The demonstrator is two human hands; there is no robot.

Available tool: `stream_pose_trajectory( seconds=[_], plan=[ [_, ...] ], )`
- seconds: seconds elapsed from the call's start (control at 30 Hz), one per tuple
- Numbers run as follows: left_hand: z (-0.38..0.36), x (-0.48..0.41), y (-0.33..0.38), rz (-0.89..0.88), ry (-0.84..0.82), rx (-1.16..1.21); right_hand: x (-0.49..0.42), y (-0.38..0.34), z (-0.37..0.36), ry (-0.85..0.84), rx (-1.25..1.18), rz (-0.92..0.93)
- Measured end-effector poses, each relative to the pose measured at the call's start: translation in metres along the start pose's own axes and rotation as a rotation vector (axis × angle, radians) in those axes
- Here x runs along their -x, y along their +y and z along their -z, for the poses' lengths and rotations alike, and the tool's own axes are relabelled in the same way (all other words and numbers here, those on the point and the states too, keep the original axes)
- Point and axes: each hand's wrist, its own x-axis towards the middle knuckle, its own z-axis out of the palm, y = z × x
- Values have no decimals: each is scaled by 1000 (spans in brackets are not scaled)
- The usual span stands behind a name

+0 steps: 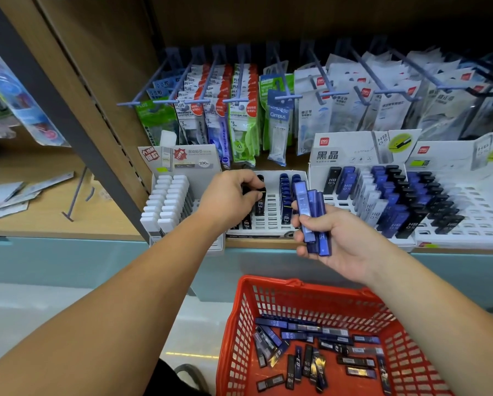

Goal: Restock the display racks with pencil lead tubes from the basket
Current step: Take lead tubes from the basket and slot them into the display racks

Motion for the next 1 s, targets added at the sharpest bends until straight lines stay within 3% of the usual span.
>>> stream_pose_trajectory(
  seconds=[0.23,0.63,0.77,0.9,1.0],
  plan=[
    [4,4,3,12,-25,-2,-2,1,0,-2,15,-2],
    [9,5,12,-138,-29,-462,3,-2,4,7,63,22],
    [11,10,32,-115,58,-119,11,-6,12,23,38,22],
    [10,14,50,176,50,371,20,-8,23,21,41,13],
    [6,20,62,352,-76,819,26,-10,26,23,69,32]
  ],
)
